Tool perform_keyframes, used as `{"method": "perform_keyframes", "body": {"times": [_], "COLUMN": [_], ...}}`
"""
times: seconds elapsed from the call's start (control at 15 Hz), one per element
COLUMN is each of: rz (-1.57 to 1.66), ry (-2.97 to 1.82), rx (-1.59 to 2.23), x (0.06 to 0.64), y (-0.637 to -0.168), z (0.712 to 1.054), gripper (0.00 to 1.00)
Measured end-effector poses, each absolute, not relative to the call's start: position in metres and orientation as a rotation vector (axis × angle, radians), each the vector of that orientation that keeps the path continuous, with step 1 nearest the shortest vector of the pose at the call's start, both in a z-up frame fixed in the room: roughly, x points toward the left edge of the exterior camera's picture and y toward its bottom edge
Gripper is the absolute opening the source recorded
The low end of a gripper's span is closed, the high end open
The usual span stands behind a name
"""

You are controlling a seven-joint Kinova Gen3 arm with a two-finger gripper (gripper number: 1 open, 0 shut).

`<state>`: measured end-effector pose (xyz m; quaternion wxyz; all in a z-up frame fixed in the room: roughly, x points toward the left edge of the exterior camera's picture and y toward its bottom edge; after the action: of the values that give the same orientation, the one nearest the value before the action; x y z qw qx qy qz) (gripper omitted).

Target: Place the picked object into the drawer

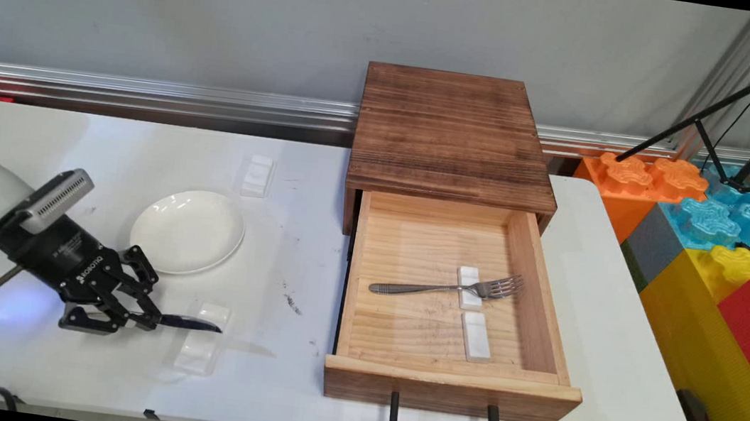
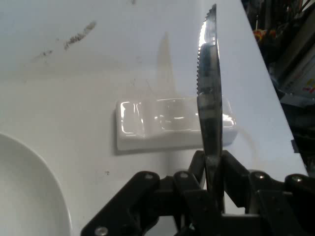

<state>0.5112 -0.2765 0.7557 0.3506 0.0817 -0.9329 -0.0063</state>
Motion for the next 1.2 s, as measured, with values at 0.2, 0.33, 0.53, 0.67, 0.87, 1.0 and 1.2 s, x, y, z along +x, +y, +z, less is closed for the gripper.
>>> {"method": "perform_keyframes", "body": {"times": [0.2,0.33,0.53,0.67,0.87,1.0,1.2], "rz": [-0.023,-0.028,-0.035,-0.039,-0.044,-0.041,-0.024], "ry": [-2.412,-2.409,-2.406,-2.404,-2.402,-2.401,-2.402], "rx": [0.209,0.208,0.201,0.197,0.191,0.190,0.193], "x": [0.511,0.510,0.507,0.504,0.497,0.489,0.476], "y": [-0.278,-0.279,-0.281,-0.282,-0.283,-0.285,-0.290], "z": [0.766,0.772,0.786,0.794,0.808,0.820,0.838], "gripper": [0.00,0.00,0.00,0.00,0.00,0.00,0.00]}}
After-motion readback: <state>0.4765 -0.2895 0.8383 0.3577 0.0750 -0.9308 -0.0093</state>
